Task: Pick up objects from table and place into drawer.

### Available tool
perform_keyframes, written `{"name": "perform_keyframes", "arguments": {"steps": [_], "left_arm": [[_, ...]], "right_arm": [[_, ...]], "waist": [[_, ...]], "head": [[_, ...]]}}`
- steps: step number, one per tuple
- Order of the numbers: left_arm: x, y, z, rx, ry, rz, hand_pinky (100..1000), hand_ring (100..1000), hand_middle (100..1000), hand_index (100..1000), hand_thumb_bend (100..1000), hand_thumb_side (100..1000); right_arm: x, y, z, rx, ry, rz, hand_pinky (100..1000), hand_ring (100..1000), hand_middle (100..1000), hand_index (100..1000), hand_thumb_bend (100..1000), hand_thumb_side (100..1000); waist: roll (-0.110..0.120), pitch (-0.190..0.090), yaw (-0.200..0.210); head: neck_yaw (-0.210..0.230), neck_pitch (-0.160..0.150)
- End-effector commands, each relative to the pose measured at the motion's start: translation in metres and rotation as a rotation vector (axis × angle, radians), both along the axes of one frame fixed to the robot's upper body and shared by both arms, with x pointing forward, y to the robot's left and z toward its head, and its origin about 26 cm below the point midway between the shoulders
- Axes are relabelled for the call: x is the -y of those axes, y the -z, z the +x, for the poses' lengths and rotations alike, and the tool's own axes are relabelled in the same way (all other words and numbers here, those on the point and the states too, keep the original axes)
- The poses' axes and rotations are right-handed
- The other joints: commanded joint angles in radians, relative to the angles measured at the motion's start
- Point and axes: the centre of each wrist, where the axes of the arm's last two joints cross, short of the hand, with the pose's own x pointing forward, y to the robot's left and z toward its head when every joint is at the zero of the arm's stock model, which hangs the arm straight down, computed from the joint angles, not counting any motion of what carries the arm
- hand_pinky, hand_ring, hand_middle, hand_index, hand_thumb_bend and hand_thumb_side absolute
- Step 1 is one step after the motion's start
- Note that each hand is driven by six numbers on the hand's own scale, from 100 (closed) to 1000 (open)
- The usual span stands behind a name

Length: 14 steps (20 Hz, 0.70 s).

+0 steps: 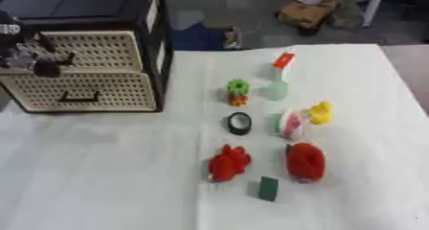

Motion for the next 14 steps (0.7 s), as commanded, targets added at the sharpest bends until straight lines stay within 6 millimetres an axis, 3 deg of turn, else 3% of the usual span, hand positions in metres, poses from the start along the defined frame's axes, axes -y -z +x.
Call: {"name": "perform_keyframes", "arguments": {"steps": [1, 14], "left_arm": [[-0.0048, -0.0131, -0.0043, 0.03, -0.002, 0.011, 100, 100, 100, 928, 875, 1000], [-0.0095, -0.0092, -0.0004, 0.028, -0.067, 0.047, 100, 100, 100, 947, 889, 1000]], "right_arm": [[0.0014, -0.0108, -0.0024, 0.036, 0.01, -0.022, 635, 620, 582, 800, 100, 1000], [0.001, -0.0108, -0.0022, 0.042, 0.008, -0.016, 635, 620, 582, 800, 100, 1000]], "waist": [[-0.002, -0.015, -0.001], [0.0, -0.015, -0.005]], "head": [[0.002, -0.013], [0.007, -0.022]]}}
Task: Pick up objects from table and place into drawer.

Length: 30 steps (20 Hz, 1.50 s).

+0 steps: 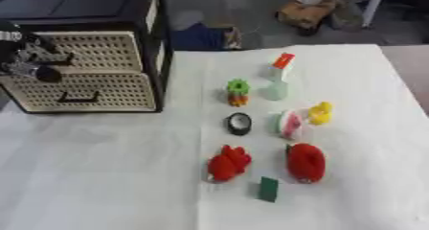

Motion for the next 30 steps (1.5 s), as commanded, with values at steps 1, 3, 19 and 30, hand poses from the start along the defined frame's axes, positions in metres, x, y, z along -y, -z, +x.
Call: {"name": "perform_keyframes", "arguments": {"steps": [1, 3, 19, 30], "left_arm": [[-0.005, -0.014, -0.005, 0.035, -0.026, 0.012, 100, 100, 100, 947, 890, 1000], [-0.006, -0.012, -0.004, 0.031, -0.03, 0.016, 100, 100, 100, 946, 892, 1000], [-0.002, 0.004, 0.004, -0.013, -0.028, 0.04, 100, 100, 100, 925, 894, 1000], [-0.003, 0.002, 0.003, -0.006, -0.032, 0.048, 100, 100, 100, 862, 869, 1000]], "right_arm": [[0.001, -0.009, -0.003, 0.029, 0.005, -0.02, 635, 620, 582, 801, 100, 1000], [0.001, -0.009, -0.003, 0.029, 0.004, -0.019, 635, 620, 582, 801, 100, 1000], [0.001, -0.01, -0.002, 0.033, 0.001, -0.016, 638, 620, 581, 801, 100, 1000], [0.001, -0.009, -0.003, 0.033, 0.002, -0.014, 639, 622, 581, 802, 100, 1000]], "waist": [[0.0, -0.015, 0.0], [0.001, -0.013, -0.002], [0.0, 0.004, -0.013], [-0.001, -0.001, -0.009]], "head": [[0.003, -0.015], [0.004, -0.018], [0.013, -0.024], [0.014, -0.019]]}}
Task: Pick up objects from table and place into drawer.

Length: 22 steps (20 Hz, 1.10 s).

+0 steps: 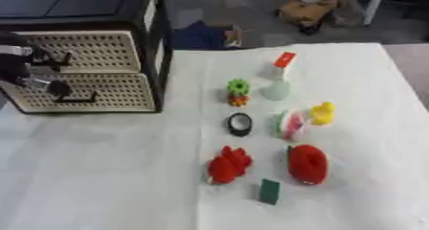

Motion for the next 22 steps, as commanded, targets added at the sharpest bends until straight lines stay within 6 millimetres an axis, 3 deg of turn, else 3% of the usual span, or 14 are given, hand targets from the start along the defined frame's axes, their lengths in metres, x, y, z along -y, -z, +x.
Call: {"name": "perform_keyframes", "arguments": {"steps": [1, 22], "left_arm": [[-0.004, -0.012, -0.004, 0.024, -0.004, 0.019, 100, 100, 100, 852, 868, 1000], [-0.022, -0.004, -0.018, 0.006, -0.009, 0.036, 100, 100, 100, 798, 865, 1000]], "right_arm": [[0.002, -0.01, -0.003, 0.033, 0.005, -0.021, 639, 622, 581, 802, 100, 1000], [0.004, -0.009, -0.004, 0.04, 0.018, -0.015, 640, 625, 582, 802, 100, 1000]], "waist": [[-0.002, -0.022, 0.003], [-0.006, -0.038, 0.02]], "head": [[0.001, -0.008], [-0.006, 0.001]]}}
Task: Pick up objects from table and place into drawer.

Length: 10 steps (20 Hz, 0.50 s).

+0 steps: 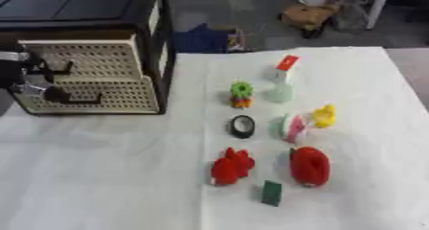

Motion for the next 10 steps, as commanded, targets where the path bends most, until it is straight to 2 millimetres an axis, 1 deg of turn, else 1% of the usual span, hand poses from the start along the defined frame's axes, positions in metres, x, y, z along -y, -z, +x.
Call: {"name": "perform_keyframes", "arguments": {"steps": [1, 10], "left_arm": [[-0.012, -0.013, -0.011, 0.019, -0.021, 0.038, 100, 100, 100, 797, 861, 1000], [-0.018, -0.012, -0.029, 0.021, -0.031, 0.005, 100, 100, 100, 798, 809, 1000]], "right_arm": [[0.003, -0.009, -0.003, 0.031, 0.011, -0.017, 640, 626, 582, 802, 100, 1000], [0.003, -0.009, -0.003, 0.032, 0.012, -0.015, 640, 626, 582, 802, 100, 1000]], "waist": [[-0.004, -0.023, 0.004], [-0.01, -0.025, 0.016]], "head": [[-0.003, 0.001], [-0.003, 0.003]]}}
